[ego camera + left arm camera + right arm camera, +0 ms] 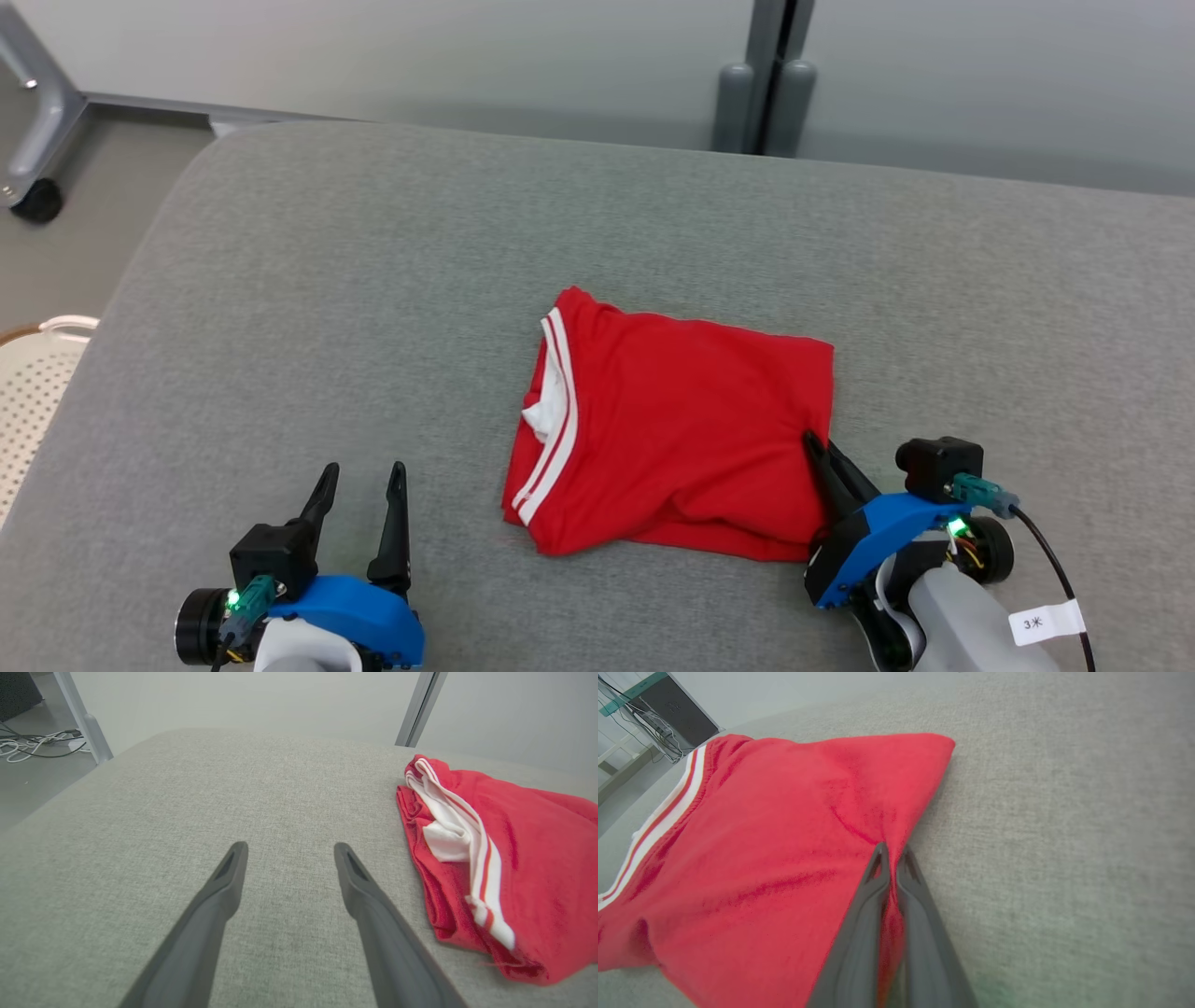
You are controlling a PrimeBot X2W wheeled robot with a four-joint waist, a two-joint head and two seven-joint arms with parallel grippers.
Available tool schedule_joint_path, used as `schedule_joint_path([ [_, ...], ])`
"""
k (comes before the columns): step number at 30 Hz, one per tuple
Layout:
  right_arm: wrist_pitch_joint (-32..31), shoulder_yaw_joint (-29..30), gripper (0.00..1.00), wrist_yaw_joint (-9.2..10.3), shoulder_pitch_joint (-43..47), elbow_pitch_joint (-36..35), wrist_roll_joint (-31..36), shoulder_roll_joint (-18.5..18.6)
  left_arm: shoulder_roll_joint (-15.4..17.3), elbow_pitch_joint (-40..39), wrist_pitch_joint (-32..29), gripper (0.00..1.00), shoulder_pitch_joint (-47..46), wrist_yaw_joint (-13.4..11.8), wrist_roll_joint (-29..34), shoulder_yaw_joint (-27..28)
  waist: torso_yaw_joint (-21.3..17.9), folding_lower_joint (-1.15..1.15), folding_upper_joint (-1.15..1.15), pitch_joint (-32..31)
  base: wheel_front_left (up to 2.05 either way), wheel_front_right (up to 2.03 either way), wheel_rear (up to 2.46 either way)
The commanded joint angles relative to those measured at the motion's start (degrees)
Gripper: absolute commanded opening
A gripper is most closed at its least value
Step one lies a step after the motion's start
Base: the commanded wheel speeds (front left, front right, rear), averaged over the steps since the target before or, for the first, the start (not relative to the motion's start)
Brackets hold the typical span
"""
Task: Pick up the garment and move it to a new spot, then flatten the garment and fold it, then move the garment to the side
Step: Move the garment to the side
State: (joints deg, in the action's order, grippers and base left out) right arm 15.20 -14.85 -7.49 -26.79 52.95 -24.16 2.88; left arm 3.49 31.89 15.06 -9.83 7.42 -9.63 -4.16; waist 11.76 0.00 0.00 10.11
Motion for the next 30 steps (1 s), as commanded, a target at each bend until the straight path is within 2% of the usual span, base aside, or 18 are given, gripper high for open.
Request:
schedule_joint_path([
  [1, -0.08, -0.01, 0.00, 0.00, 0.72, -1.76, 0.22, 0.18, 0.09, -0.41, 0.15, 1.00, 0.02, 0.09, -0.28, 0.13, -1.87, 0.00, 0.00, -0.75, 0.00, 0.00, 0.00],
  [4, -0.06, -0.05, 0.00, 0.02, 1.52, -5.29, 0.70, 0.26, 0.31, -0.81, 0.15, 1.00, 0.74, 0.10, -0.21, 0.13, -5.55, 0.00, 0.00, -1.30, 0.00, 0.00, 0.00],
  [10, -0.05, -2.02, 0.00, 0.01, 3.00, -11.21, 0.20, 0.19, 0.45, -2.07, 0.14, 1.00, 1.37, 0.10, -0.10, 0.91, -16.76, 0.00, 0.00, -1.62, 0.00, 0.00, 0.00],
  [11, -0.05, -2.02, 0.00, 0.01, 3.00, -11.21, 0.20, 0.19, 0.45, -2.07, 0.14, 1.00, 1.37, 0.10, -0.10, 0.91, -16.76, 0.00, 0.00, -1.62, 0.00, 0.00, 0.00],
  [18, -0.06, -3.02, 0.00, 0.01, 5.51, -18.29, 1.62, 0.13, 0.17, -3.65, 0.14, 1.00, 1.30, 0.10, 0.44, 0.90, -30.02, 0.00, 0.00, -1.22, 0.00, 0.00, 0.00],
  [22, -0.05, -3.04, 0.00, 0.00, 7.22, -21.76, 1.46, 0.09, 0.03, -4.32, 0.14, 1.00, 1.81, 0.11, 0.82, 0.95, -35.80, 0.00, 0.00, -0.58, 0.00, 0.00, 0.00],
  [27, -0.07, -2.92, 0.00, 0.00, 8.95, -24.89, 1.51, 0.11, 0.11, -4.96, 0.14, 1.00, 2.14, 0.11, 1.24, 0.37, -40.72, 0.00, 0.00, 0.22, 0.00, 0.00, 0.00],
  [30, -0.06, -2.14, 0.00, 0.00, 9.87, -26.39, 2.02, 0.13, 0.37, -5.03, 0.14, 1.00, 1.70, 0.11, 1.53, -0.45, -41.94, 0.00, 0.00, 1.05, 0.00, 0.00, 0.00],
])
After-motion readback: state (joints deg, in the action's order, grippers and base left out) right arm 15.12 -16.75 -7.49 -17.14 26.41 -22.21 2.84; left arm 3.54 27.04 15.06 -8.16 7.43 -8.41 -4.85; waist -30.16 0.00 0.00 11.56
